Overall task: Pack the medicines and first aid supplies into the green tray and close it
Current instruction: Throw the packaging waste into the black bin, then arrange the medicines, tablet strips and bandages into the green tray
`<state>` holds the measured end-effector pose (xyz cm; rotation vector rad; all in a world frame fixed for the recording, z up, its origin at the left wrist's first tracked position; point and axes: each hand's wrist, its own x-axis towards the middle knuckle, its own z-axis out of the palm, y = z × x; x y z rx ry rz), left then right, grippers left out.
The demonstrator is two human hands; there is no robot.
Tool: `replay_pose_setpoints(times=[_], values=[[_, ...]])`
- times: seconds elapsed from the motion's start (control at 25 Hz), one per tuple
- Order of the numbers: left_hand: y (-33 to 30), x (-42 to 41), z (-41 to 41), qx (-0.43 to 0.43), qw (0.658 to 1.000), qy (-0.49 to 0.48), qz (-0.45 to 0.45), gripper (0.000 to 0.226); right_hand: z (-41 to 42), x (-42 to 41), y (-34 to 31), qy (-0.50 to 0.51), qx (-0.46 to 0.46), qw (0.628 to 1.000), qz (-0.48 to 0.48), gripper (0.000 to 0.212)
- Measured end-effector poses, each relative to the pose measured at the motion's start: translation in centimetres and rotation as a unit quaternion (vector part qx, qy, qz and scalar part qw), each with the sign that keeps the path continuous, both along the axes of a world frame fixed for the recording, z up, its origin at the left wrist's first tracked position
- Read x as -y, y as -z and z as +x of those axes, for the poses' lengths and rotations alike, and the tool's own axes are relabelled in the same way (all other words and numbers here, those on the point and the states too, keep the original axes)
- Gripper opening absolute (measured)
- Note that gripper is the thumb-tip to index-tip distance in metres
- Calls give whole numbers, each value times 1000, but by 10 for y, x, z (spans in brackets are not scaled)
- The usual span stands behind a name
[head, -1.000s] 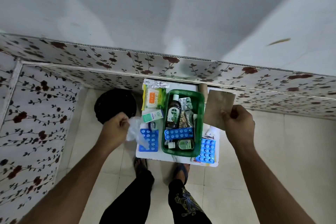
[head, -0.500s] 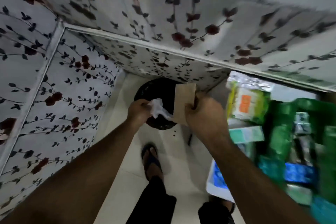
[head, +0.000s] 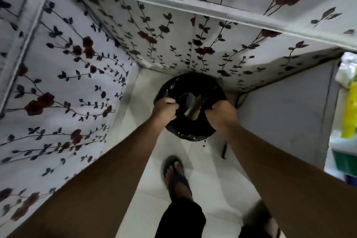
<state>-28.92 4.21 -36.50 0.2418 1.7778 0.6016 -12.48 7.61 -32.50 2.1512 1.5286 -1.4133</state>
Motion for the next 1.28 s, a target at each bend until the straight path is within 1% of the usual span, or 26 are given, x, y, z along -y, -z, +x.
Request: replay_pose_setpoints(times=[0.12, 0.24, 0.36, 0.44, 0.56, 0.68, 0.72, 0.8, 0.88, 0.96, 1.04, 1.12, 1.28], values=[[-36, 22, -2, -19, 1000, 4, -2, 11, 11, 20, -32, 23, 0, 1000, 12, 9], [-87, 41, 10, -34, 999, 5, 5, 12, 25, 42, -97, 46, -24, 998, 39, 23], [-152, 48, 51, -48, 998, 36, 17, 13, 58, 56, -173, 21, -44, 993, 106, 21], [-190, 52, 80, -61, 995, 72, 28, 16, 83, 64, -217, 30, -75, 983, 163, 19], [-250, 53, 143, -57, 991, 114, 49, 15, 161, 68, -285, 75, -126, 963, 224, 13], [-282, 52, 197, -84, 972, 192, 110, 16, 254, 68, -325, 133, -145, 943, 267, 8], [-287, 50, 210, -104, 959, 231, 129, 19, 282, 68, -329, 161, -145, 936, 275, 9], [-291, 46, 239, -159, 928, 297, 161, 35, 338, 67, -333, 205, -112, 926, 297, 13], [-285, 42, 262, -213, 898, 337, 185, 47, 389, 64, -315, 223, -51, 929, 291, 11], [-272, 40, 270, -254, 870, 374, 196, 50, 422, 63, -287, 225, 13, 941, 254, 12], [-258, 38, 271, -280, 846, 411, 193, 51, 440, 67, -261, 240, 50, 948, 203, 21], [-249, 35, 270, -304, 825, 434, 195, 52, 444, 70, -242, 256, 51, 952, 160, 32], [-243, 28, 273, -357, 783, 464, 213, 49, 445, 73, -218, 275, 56, 951, 131, 44]])
